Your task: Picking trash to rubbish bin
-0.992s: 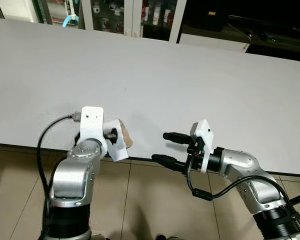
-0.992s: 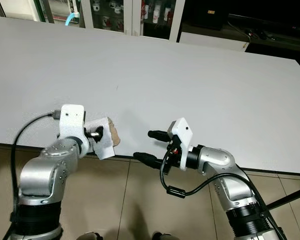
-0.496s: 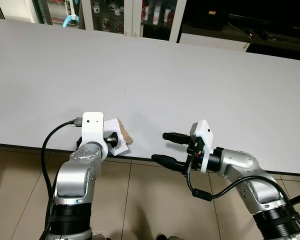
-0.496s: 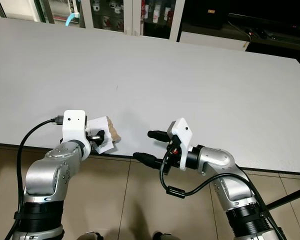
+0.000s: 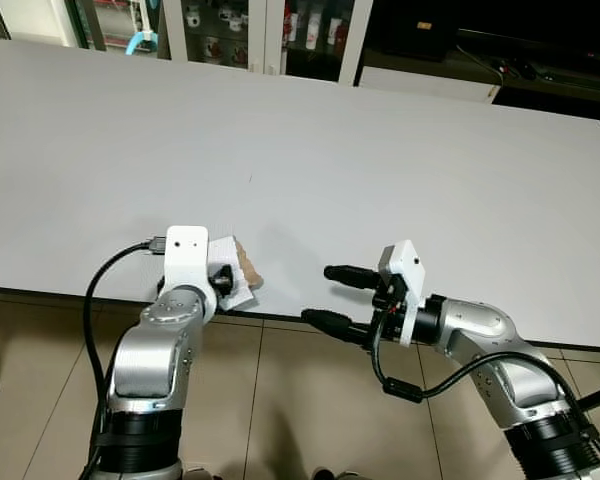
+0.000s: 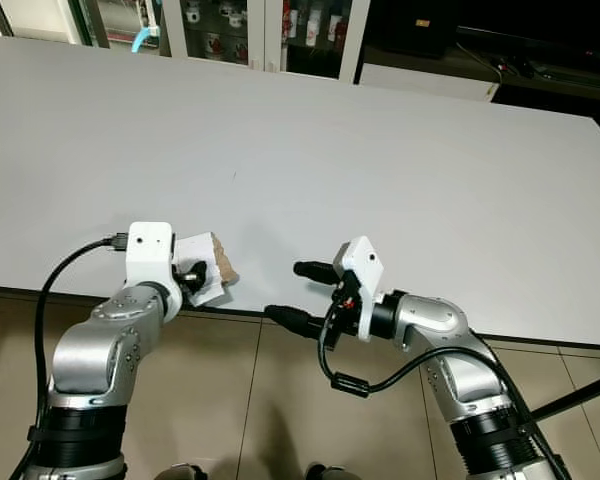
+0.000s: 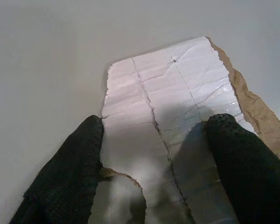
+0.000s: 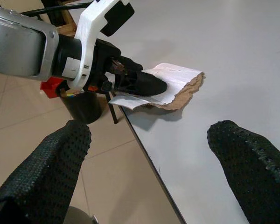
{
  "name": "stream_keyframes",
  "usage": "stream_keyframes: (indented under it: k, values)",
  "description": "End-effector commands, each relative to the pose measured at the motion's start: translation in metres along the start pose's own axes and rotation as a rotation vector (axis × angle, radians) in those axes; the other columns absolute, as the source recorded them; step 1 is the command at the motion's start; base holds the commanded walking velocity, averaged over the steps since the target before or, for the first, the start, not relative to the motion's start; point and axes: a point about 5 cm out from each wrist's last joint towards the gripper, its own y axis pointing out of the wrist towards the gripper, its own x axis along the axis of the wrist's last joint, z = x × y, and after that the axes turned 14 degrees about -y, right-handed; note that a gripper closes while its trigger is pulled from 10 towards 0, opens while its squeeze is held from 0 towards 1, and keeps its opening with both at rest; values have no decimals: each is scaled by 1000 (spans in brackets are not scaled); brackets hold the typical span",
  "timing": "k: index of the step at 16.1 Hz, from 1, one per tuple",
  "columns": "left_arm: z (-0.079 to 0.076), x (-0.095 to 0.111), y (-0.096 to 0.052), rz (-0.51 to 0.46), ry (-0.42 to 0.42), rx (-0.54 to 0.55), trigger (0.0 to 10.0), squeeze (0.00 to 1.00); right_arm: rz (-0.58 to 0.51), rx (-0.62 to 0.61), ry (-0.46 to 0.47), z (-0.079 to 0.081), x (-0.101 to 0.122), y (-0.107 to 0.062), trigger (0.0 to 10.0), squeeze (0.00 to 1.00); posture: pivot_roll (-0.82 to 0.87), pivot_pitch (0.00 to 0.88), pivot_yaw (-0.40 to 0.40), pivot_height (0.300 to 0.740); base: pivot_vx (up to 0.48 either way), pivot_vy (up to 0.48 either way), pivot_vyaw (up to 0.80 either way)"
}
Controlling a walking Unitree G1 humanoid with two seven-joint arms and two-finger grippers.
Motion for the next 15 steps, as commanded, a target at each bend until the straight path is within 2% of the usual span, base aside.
stream_keyframes:
  k: [1, 12, 15]
  values:
    - [0, -20, 3, 99, 9, 2, 0, 0, -4, 18, -17, 2, 3, -1, 10000, 0, -28, 93, -90, 740, 0, 0, 0]
    - [-2, -17, 4, 85, 5, -9, 0, 0, -1, 19, -16, 2, 3, 0, 10000, 0, -29, 93, -89, 740, 0, 0, 0]
    - [-4, -12, 4, 41, 7, -12, 0, 0, 5, 23, -17, 3, 1, 1, 10000, 0, -29, 92, -88, 740, 0, 0, 0]
